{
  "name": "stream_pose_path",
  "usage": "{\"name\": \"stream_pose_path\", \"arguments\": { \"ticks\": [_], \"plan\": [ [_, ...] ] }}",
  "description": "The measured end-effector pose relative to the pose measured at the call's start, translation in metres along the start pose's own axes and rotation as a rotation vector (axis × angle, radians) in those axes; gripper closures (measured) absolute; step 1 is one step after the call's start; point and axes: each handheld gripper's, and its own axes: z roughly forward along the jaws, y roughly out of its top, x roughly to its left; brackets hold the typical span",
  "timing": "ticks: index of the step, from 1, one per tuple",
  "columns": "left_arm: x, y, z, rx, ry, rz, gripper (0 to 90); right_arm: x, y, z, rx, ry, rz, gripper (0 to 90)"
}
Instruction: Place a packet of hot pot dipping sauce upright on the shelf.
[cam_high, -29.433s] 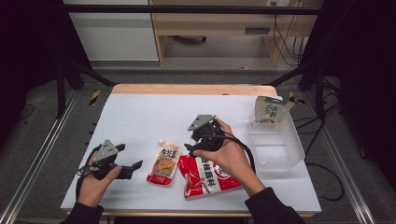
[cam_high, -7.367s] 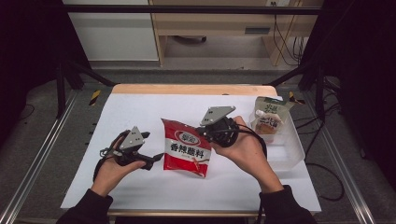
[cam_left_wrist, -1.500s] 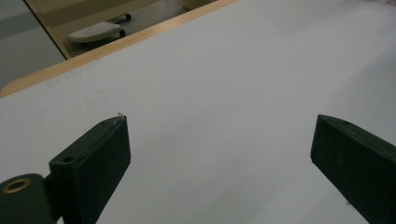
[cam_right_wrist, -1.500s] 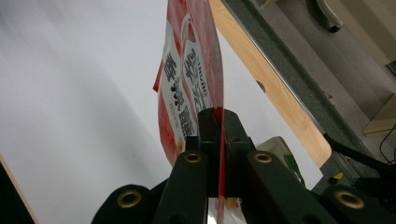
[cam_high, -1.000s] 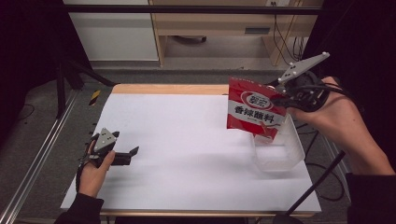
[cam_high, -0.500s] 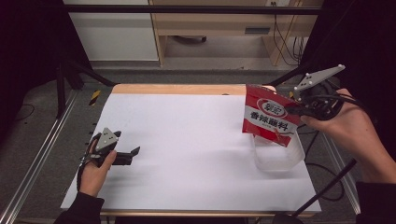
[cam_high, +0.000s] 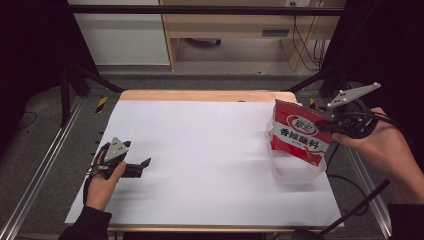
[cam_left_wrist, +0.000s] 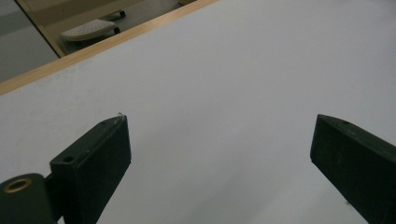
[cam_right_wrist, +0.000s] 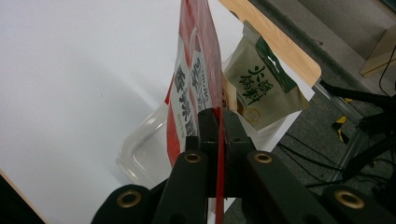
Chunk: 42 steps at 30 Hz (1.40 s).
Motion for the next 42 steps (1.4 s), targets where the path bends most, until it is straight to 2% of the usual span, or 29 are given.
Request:
{"name": "stream_pose_path", "arguments": {
  "ticks": [7, 14, 20, 24, 32, 34, 39, 42],
  "plan": [
    [-0.001, 0.000, 0.000, 0.004, -0.004, 0.007, 5.1, -0.004, -0.011, 0.005, 0.010, -0.007, 0.023, 89.6],
    [-0.002, 0.000, 0.000, 0.003, -0.007, 0.007, 5.2, -0.004, -0.026, 0.020, 0.007, 0.015, 0.052, 89.6],
    [-0.003, 0.000, 0.001, 0.007, -0.012, 0.011, 5.2, -0.006, -0.042, 0.036, 0.007, 0.031, 0.102, 89.4],
    [-0.003, 0.000, 0.002, 0.023, -0.015, 0.020, 5.2, -0.010, -0.051, 0.037, -0.006, 0.044, 0.125, 89.2],
    [-0.005, 0.000, 0.003, 0.030, -0.016, 0.029, 5.1, -0.018, -0.071, 0.042, 0.034, 0.039, 0.154, 87.8],
    [-0.004, 0.000, 0.003, 0.028, -0.015, 0.027, 5.2, -0.018, -0.073, 0.042, 0.036, 0.047, 0.163, 84.4],
    [-0.005, 0.000, 0.003, 0.031, -0.016, 0.025, 5.2, -0.013, -0.067, 0.041, 0.026, 0.054, 0.126, 68.6],
    [-0.005, 0.000, 0.003, 0.030, -0.018, 0.026, 5.2, -0.009, -0.056, 0.042, 0.026, 0.031, 0.107, 56.2]
  ]
}}
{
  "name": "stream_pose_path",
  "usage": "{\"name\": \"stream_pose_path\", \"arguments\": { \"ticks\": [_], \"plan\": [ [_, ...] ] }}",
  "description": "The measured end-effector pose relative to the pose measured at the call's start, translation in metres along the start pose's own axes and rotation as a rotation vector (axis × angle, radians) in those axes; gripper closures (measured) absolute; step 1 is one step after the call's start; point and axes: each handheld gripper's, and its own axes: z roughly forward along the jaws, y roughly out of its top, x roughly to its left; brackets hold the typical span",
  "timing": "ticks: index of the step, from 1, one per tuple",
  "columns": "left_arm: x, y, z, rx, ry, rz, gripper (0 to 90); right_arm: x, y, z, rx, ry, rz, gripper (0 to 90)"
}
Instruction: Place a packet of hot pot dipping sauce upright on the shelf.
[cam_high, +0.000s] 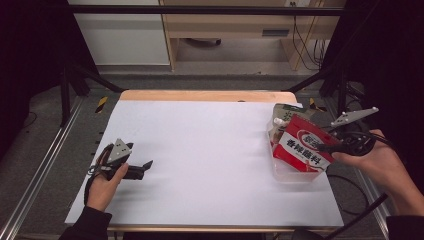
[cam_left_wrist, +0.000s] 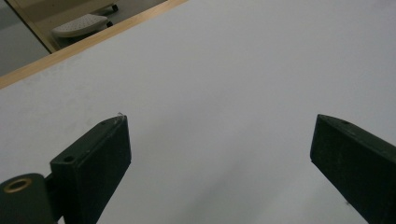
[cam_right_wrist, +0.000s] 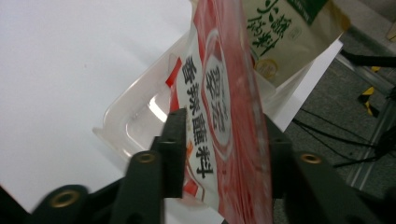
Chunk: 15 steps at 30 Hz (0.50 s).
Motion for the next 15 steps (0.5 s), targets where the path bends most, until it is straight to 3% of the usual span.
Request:
{"name": "stream_pose_path", "arguments": {
  "ticks": [5, 9, 15],
  "plan": [
    [0.001, 0.000, -0.001, -0.003, 0.003, -0.003, 5.1, 0.008, 0.024, -0.003, -0.026, -0.051, -0.012, 41.3],
    [0.001, 0.000, 0.000, -0.002, 0.001, -0.004, 5.2, 0.018, 0.047, -0.006, -0.057, -0.080, -0.019, 41.3],
    [0.002, 0.000, -0.002, -0.003, 0.004, -0.007, 5.2, 0.041, 0.079, -0.002, -0.105, -0.101, -0.052, 34.1]
  ]
}}
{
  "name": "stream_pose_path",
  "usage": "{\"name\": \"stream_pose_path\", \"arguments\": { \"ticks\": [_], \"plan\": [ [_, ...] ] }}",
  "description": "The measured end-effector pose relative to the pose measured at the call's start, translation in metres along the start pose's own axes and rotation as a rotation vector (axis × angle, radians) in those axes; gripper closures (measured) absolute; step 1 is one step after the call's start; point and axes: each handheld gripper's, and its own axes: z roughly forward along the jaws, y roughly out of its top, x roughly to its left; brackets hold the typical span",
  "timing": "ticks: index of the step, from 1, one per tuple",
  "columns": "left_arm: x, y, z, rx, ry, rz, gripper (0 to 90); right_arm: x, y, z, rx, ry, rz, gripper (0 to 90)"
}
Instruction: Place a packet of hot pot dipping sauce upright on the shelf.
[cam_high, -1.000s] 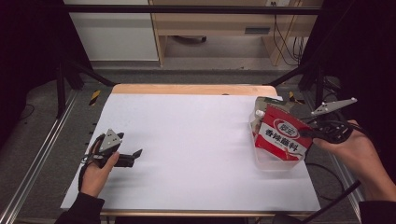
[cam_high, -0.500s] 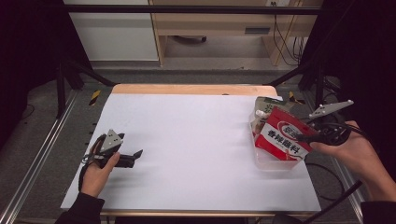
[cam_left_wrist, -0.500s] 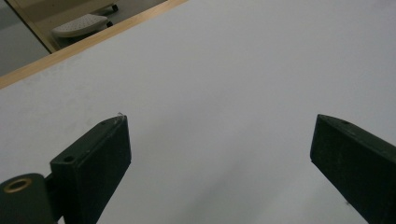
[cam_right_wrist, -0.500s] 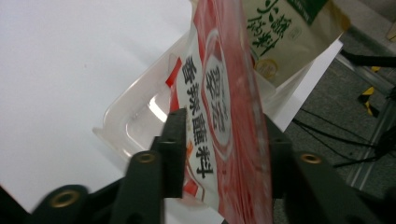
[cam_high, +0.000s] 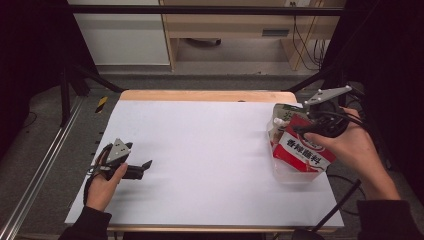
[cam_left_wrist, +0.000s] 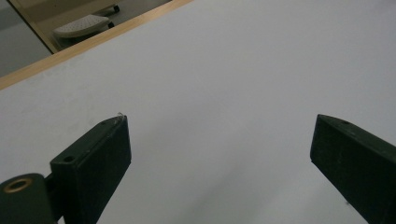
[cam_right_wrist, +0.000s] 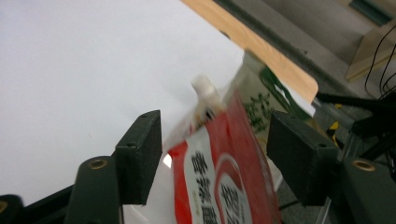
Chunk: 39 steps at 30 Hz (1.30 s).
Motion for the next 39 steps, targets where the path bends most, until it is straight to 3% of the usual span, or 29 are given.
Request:
{"name": "stream_pose_path", "arguments": {
  "ticks": [5, 9, 17, 28, 34, 39],
  "plan": [
    [0.000, 0.000, 0.000, -0.002, -0.001, -0.001, 5.2, 0.024, 0.027, 0.004, -0.050, -0.033, -0.013, 26.3],
    [0.001, 0.000, 0.000, -0.005, 0.001, -0.003, 5.2, 0.043, 0.048, 0.008, -0.124, -0.036, -0.016, 20.7],
    [0.002, 0.000, -0.001, -0.010, 0.001, -0.011, 5.1, 0.071, 0.073, 0.018, -0.183, -0.009, -0.016, 16.5],
    [0.002, -0.001, -0.001, -0.010, 0.000, -0.015, 5.1, 0.110, 0.078, 0.055, -0.213, 0.043, 0.004, 16.1],
    [0.004, -0.002, -0.002, -0.012, 0.001, -0.026, 5.0, 0.118, 0.074, 0.074, -0.232, 0.065, 0.059, 14.8],
    [0.006, -0.003, -0.003, -0.015, 0.003, -0.047, 4.5, 0.126, 0.067, 0.094, -0.209, 0.057, 0.064, 11.7]
  ]
}}
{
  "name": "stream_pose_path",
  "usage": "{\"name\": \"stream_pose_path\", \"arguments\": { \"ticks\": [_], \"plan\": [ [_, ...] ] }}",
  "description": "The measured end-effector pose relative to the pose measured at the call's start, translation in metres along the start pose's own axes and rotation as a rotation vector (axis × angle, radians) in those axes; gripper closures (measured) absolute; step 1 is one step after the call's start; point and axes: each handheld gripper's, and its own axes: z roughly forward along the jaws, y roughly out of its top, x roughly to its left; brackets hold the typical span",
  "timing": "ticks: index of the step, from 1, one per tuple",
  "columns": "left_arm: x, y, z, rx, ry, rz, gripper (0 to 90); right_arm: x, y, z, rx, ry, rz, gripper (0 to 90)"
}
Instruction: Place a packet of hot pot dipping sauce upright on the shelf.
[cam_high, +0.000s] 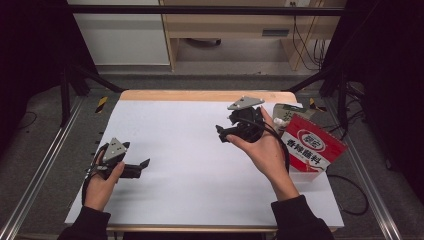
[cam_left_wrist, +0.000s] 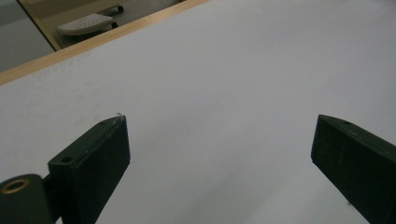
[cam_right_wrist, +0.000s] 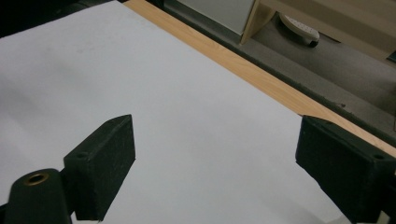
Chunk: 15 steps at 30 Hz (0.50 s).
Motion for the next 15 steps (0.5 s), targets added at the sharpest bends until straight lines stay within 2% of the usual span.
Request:
{"name": "stream_pose_path", "arguments": {
  "ticks": [8, 15],
  "plan": [
    [0.003, -0.003, -0.003, 0.002, 0.017, -0.027, 4.3, 0.006, -0.024, 0.023, 0.031, -0.003, 0.026, 9.9],
    [0.003, -0.006, -0.004, 0.002, 0.021, -0.043, 4.3, 0.022, -0.055, 0.039, 0.075, 0.017, 0.043, 9.4]
  ]
}}
